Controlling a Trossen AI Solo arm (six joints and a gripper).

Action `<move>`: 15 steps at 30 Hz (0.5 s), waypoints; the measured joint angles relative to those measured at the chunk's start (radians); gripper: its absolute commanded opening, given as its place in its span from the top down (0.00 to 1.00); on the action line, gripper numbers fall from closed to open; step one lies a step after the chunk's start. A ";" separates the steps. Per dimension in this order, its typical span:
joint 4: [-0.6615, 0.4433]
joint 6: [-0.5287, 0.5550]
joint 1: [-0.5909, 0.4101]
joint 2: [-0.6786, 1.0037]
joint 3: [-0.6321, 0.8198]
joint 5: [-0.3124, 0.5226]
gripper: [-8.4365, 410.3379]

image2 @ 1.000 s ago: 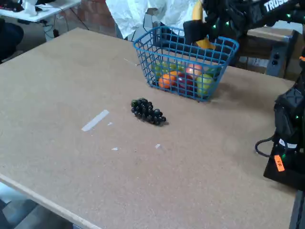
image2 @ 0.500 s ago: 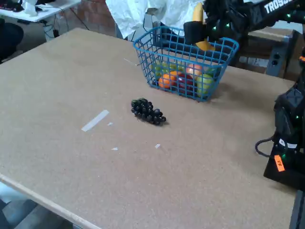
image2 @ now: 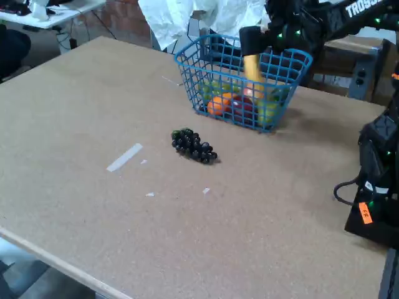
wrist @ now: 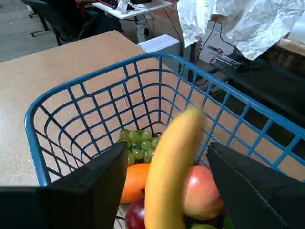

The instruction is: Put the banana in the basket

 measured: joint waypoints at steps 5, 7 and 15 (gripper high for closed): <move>0.000 0.002 0.000 0.000 0.000 0.020 0.31; -0.001 0.009 0.000 0.000 0.000 0.023 0.31; 0.000 0.014 0.000 0.000 0.000 0.024 0.31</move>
